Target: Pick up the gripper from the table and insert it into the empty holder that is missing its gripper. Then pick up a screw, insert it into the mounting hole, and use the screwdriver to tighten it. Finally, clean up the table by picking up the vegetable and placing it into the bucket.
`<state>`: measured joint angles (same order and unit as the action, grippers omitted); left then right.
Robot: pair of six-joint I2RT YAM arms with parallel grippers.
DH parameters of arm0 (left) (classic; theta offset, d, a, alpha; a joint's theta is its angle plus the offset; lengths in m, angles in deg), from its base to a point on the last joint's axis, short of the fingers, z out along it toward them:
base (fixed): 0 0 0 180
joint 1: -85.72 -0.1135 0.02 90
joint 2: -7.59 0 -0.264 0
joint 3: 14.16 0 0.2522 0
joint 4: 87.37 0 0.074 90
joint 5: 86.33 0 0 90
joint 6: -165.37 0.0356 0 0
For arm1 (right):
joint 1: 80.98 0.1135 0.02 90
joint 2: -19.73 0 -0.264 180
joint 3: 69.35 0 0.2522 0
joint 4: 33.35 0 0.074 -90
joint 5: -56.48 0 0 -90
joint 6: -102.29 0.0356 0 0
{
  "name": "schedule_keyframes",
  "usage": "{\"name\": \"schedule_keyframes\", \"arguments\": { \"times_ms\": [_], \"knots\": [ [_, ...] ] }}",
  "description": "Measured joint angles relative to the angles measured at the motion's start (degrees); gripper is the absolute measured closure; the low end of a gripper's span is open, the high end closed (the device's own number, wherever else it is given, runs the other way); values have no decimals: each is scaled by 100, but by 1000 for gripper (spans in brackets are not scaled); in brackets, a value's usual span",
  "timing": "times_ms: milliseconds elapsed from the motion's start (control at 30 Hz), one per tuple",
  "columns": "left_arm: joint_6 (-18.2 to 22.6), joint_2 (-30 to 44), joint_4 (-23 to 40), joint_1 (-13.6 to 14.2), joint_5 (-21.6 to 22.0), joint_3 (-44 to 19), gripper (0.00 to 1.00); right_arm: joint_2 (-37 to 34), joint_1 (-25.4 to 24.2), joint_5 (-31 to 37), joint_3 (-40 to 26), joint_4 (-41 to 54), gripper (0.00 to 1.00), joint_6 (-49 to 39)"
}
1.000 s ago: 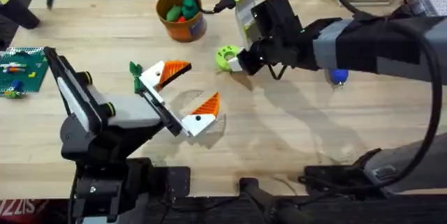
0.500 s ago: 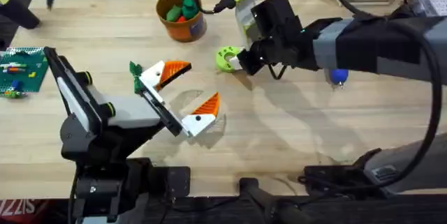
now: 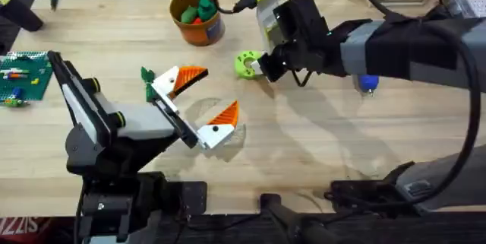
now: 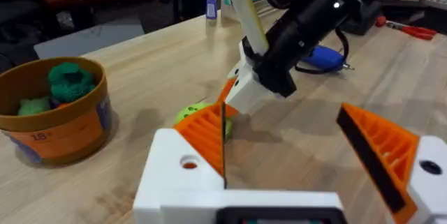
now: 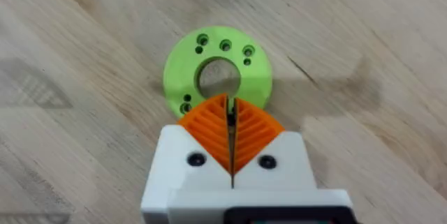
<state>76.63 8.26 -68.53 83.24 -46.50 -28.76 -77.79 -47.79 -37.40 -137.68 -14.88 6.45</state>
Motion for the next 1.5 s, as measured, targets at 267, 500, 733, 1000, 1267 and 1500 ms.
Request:
{"name": "schedule_keyframes", "arguments": {
  "times_ms": [267,500,733,1000,1267,1500],
  "knots": [
    [2,0,1,0,0,0,16,0,0,0,-4,3,995,0],
    [2,0,0,0,0,0,16,67,0,-2,-48,104,995,0],
    [1,0,0,0,0,0,15,421,0,-3,-57,153,995,0],
    [2,1,0,0,0,0,16,796,0,-3,-69,260,995,2],
    [2,0,2,0,0,0,16,1154,7,-58,-756,1504,995,2],
    [0,0,0,0,0,0,15,1169,160,-245,-1614,2053,995,-20]
  ]
}}
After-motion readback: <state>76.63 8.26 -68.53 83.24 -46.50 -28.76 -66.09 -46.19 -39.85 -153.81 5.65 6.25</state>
